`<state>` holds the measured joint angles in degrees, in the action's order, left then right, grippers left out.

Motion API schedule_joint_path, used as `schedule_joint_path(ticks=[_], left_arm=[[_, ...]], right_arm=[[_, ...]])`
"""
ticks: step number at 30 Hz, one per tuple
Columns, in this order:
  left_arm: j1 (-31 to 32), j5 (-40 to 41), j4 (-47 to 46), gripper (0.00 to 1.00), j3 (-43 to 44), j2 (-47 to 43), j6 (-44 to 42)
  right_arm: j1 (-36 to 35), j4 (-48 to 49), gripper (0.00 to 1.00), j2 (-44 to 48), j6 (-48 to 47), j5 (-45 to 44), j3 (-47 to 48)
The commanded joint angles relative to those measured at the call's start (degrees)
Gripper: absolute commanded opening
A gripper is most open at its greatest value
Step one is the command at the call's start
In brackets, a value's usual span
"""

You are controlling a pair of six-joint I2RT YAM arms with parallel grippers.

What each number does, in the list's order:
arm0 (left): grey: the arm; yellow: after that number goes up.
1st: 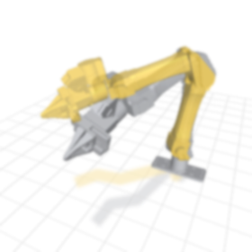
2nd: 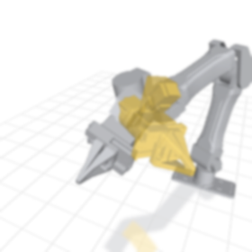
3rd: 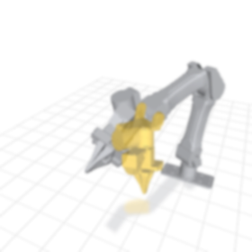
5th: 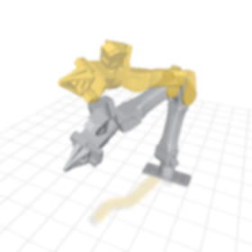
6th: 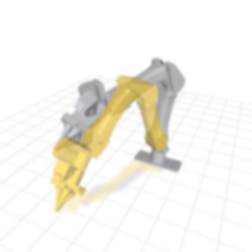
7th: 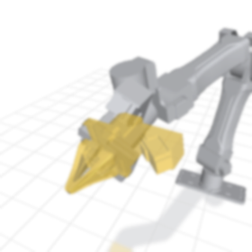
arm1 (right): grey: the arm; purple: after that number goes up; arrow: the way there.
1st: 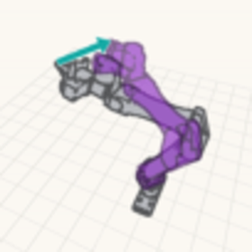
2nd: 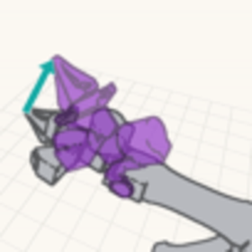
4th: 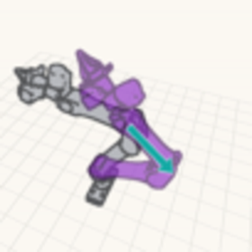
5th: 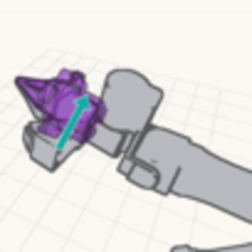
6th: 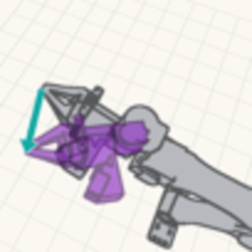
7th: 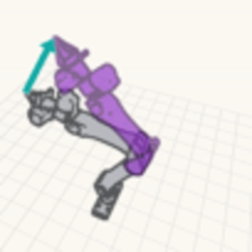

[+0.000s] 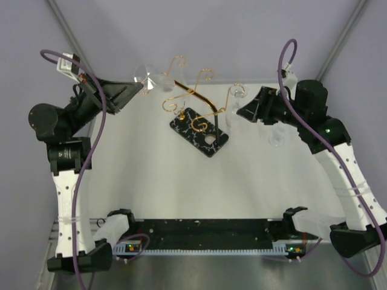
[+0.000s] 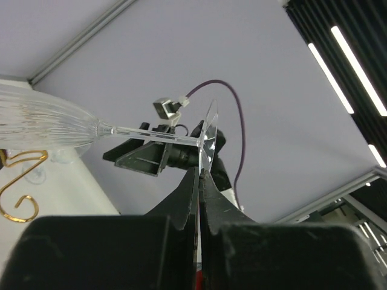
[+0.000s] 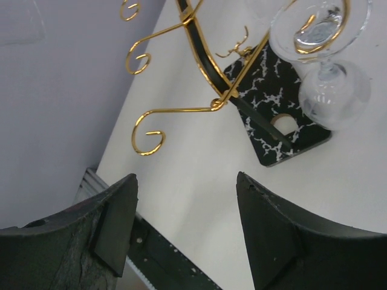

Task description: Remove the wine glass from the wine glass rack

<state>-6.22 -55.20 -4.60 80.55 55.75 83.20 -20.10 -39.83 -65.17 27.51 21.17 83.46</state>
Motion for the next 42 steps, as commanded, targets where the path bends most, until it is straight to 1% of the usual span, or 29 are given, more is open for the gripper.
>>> schedule_joint_path(ticks=[1, 6, 9, 11, 13, 17, 22, 24, 26, 32, 38, 42], left_arm=[[0.07, -0.08, -21.3, 0.0, 0.74, 3.74, 14.51], [2.96, 1.76, -31.68, 0.0, 2.15, 8.75, 23.49], [5.16, 3.51, -38.71, 0.0, 0.14, 9.99, 27.97], [5.95, 4.57, -40.74, 0.0, -1.01, 10.61, 29.03], [9.02, 6.32, -44.16, 0.0, -3.19, 10.79, 30.87], [12.89, 7.74, -46.81, 0.0, -5.93, 10.35, 31.06], [15.27, 10.11, -48.31, 0.0, -10.06, 8.15, 30.53], [15.36, 10.2, -49.71, 0.0, -11.73, 7.8, 31.49], [15.36, 10.64, -51.47, 0.0, -12.7, 7.62, 32.64], [15.53, 11.08, -53.05, 0.0, -12.88, 7.27, 33.69], [15.8, 10.99, -52.35, 0.0, -13.23, 6.74, 33.17], [16.15, 11.08, -52.79, 0.0, -13.23, 6.57, 33.34]], right_arm=[[-0.38, 14.68, 0.67, 2.15, 8.33, 8.44, -3.91], [-0.38, 34.79, 0.67, 0.84, 20.98, 15.65, -8.92], [-0.38, 46.83, 0.67, -1.45, 27.75, 18.9, -10.94], [-0.38, 54.04, 0.67, -3.12, 31.8, 21.1, -11.91], [-0.47, 59.76, 0.67, -4.79, 34.71, 22.51, -12.35], [-0.38, 66.19, 0.67, -6.37, 37.61, 22.86, -13.32], [-0.47, 77.34, 0.68, -8.57, 42.53, 23.74, -14.82], [-0.38, 79.9, 0.68, -9.19, 43.59, 23.92, -14.99], [-0.38, 80.44, 0.68, -9.45, 43.6, 23.57, -15.08], [-0.38, 82.11, 0.68, -10.15, 43.69, 23.39, -15.34], [-0.38, 87.37, 0.68, -12.7, 46.93, 23.83, -14.91], [-0.73, 88.52, 0.68, -14.55, 47.64, 23.66, -13.85]])
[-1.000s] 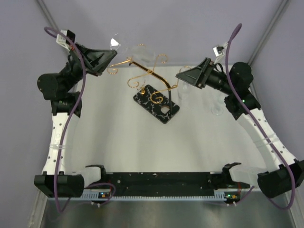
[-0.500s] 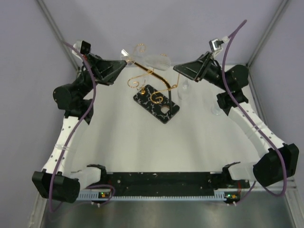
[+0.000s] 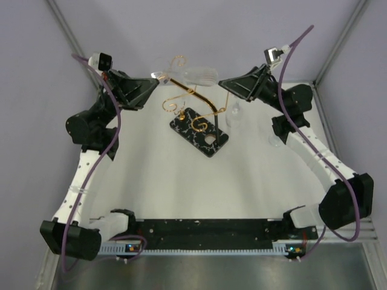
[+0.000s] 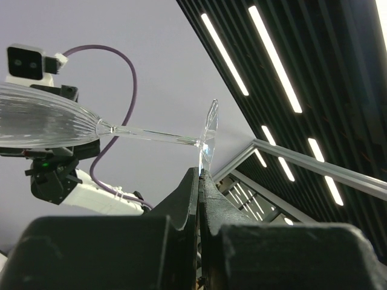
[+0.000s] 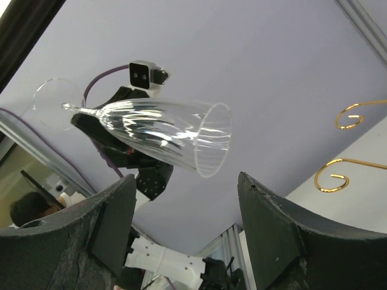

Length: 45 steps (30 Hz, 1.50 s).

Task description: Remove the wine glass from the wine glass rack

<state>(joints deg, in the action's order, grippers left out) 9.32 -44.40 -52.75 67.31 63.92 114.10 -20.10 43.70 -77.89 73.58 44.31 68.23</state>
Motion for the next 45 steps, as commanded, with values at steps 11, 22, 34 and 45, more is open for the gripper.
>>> schedule_joint_path(ticks=[11, 22, 34, 45], left_arm=[[1.58, 0.46, -3.32, 0.0, -0.51, -1.96, 0.77], [2.19, 0.9, -3.59, 0.0, -1.13, -2.13, 0.33], [2.28, 1.07, -5.08, 0.0, -3.41, -1.34, 0.33], [2.28, -0.86, -5.08, 0.0, -8.24, -2.13, -1.16]], right_arm=[[-2.49, 8.86, 0.68, -4.64, 3.59, 1.21, 5.16], [-3.37, 18.59, 0.68, -6.84, 10.17, 2.7, 6.57], [-4.42, 27.32, 0.58, -5.97, 16.77, 4.64, 6.83], [-4.42, 24.15, 0.01, 2.21, 13.69, 4.73, 2.53]])
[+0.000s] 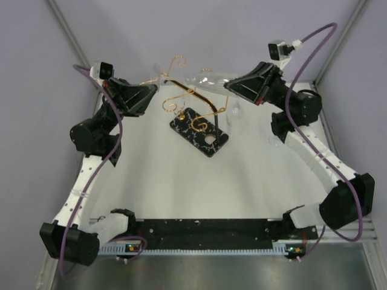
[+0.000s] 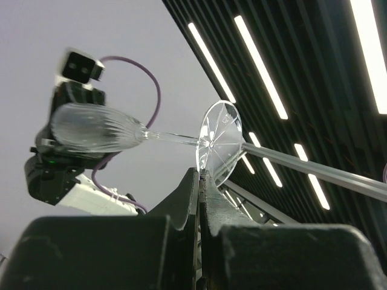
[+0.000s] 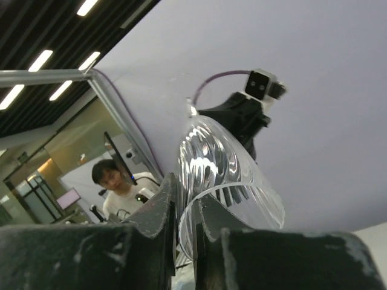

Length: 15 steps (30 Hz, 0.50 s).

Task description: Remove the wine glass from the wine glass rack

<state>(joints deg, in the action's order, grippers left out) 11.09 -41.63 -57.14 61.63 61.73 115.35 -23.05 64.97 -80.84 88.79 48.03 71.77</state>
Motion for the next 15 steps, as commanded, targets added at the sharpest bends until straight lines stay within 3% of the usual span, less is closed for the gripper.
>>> schedule_joint_path(ticks=[1, 7, 10, 12, 15], left_arm=[[0.51, -3.81, -0.77, 0.0, -3.52, -0.03, -2.58], [0.42, -4.87, -0.51, 0.02, -7.3, 0.67, -4.08], [0.07, -6.79, 3.86, 0.14, -7.92, 0.84, -7.76], [-0.28, -8.64, 6.77, 0.25, -7.92, 0.84, -10.48], [-1.42, -11.1, 13.69, 0.33, -7.66, -0.03, -16.53]], right_arm=[[-1.47, 2.62, 0.0, 6.12, -1.69, 0.75, -1.54], [-1.47, -2.47, 0.0, 12.8, -5.81, -1.01, -4.53], [-1.3, -7.38, 0.0, 16.66, -8.54, -1.88, -4.71], [-0.42, -15.7, 0.0, 19.91, -12.92, -2.59, -4.18], [2.47, -28.98, 0.0, 24.92, -18.99, -4.08, -2.69]])
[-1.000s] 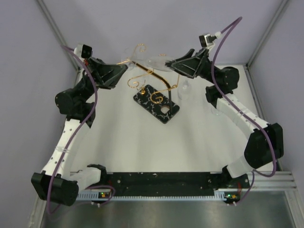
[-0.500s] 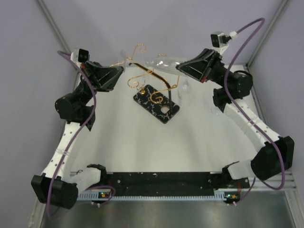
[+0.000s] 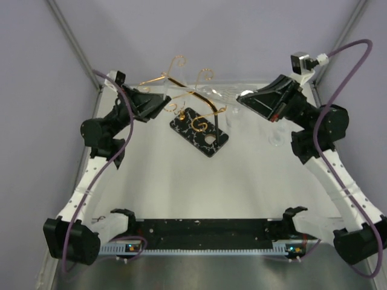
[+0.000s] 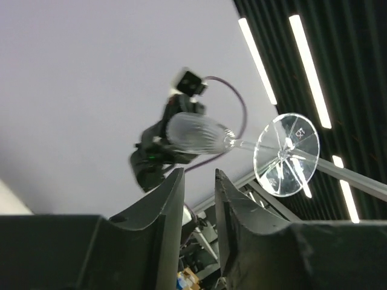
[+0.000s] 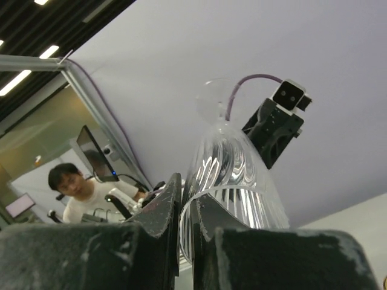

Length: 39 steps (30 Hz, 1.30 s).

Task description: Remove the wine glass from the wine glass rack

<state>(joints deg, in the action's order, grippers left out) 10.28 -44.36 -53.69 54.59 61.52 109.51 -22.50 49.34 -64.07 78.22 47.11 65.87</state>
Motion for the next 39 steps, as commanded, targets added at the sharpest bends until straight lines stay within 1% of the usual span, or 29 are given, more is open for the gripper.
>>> schedule_joint_path(ticks=[1, 3, 4, 6, 7, 10, 12, 14, 16, 18, 19, 22, 24, 25, 26, 28, 29, 30, 34, 35, 37, 39], left_arm=[[-1.05, -8.98, 13.67, 0.36, -0.19, -0.25, -13.51], [-2.28, -9.25, 22.01, 0.39, 0.87, -1.57, -19.84], [-2.81, -9.6, 24.31, 0.41, 1.31, -1.92, -21.69], [-3.86, -10.48, 29.05, 0.45, 2.62, -2.45, -25.56], [-4.22, -10.75, 32.3, 0.46, 3.85, -2.54, -28.45], [-5.27, -10.66, 46.0, 0.48, 8.94, -2.54, -39.16], [-5.97, -9.87, 52.43, 0.5, 11.49, -2.45, -45.4], [-6.68, -9.17, 59.38, 0.52, 13.69, -2.19, -50.17], [-7.2, -8.99, 63.43, 0.54, 14.67, -2.19, -53.08], [-7.73, -9.25, 64.06, 0.55, 14.67, -2.28, -54.05], [-7.82, -9.43, 64.24, 0.56, 14.67, -2.19, -54.32], [-8.17, -9.78, 64.24, 0.6, 14.32, -2.1, -55.11], [-8.09, -9.78, 64.33, 0.61, 14.06, -2.28, -55.55], [-8.26, -9.61, 64.33, 0.63, 13.97, -2.28, -55.81], [-8.26, -9.61, 64.41, 0.67, 13.97, -2.37, -55.99], [-8.35, -10.13, 64.68, 0.68, 14.05, -2.1, -56.42], [-8.35, -10.48, 65.03, 0.68, 14.14, -2.1, -56.69], [-8.52, -10.4, 65.81, 0.74, 14.4, -2.28, -57.3], [-9.05, -10.22, 69.06, 0.78, 15.11, -2.72, -60.2], [-9.14, -10.31, 69.59, 0.88, 15.2, -3.07, -60.82], [-9.05, -10.05, 70.56, 0.9, 15.37, -3.24, -61.52], [-9.14, -10.05, 70.65, 0.91, 15.11, -3.42, -61.53]], right_arm=[[3.41, -17.74, 0.0, 9.65, -10.17, -3.08, 4.09], [6.93, -26.0, 0.0, 11.86, -12.81, -2.47, 6.63], [7.64, -31.62, 0.0, 12.48, -15.09, -1.68, 8.64], [7.82, -46.1, 0.0, 13.01, -22.36, -2.02, 13.82], [7.82, -51.14, 0.0, 12.92, -25.01, -1.85, 15.5], [7.82, -70.81, 0.0, 11.96, -35.2, -4.74, 22.35], [7.74, -84.44, 0.0, 10.56, -45.37, -9.73, 27.01], [7.82, -96.39, 0.0, 9.94, -51.28, -18.07, 29.57], [7.82, -105.46, 0.0, 9.15, -54.04, -25.81, 30.72], [7.82, -110.65, 0.0, 8.88, -55.36, -32.31, 30.38], [7.82, -113.56, 0.0, 8.53, -55.54, -37.13, 30.03], [7.74, -119.03, 0.0, 7.56, -55.8, -46.82, 27.05], [7.82, -118.87, 0.0, 8.35, -55.45, -52.19, 22.4], [7.82, -118.86, 0.0, 8.35, -55.19, -54.39, 19.94], [7.74, -118.6, 0.0, 8.35, -55.01, -57.1, 17.22], [7.74, -117.46, 0.0, 7.39, -54.75, -61.33, 13.17], [7.82, -116.94, 0.0, 6.78, -54.23, -62.83, 11.41], [7.74, -116.23, 0.0, 5.99, -53.7, -63.63, 10.0], [7.82, -114.47, 0.0, 2.56, -53.43, -68.8, 6.83], [7.91, -114.29, 0.0, 1.59, -53.34, -70.04, 6.3], [8.26, -113.07, 0.0, 0.71, -53.52, -71.19, 4.81], [9.93, -111.49, 0.0, 0.27, -53.69, -69.27, 3.23]])
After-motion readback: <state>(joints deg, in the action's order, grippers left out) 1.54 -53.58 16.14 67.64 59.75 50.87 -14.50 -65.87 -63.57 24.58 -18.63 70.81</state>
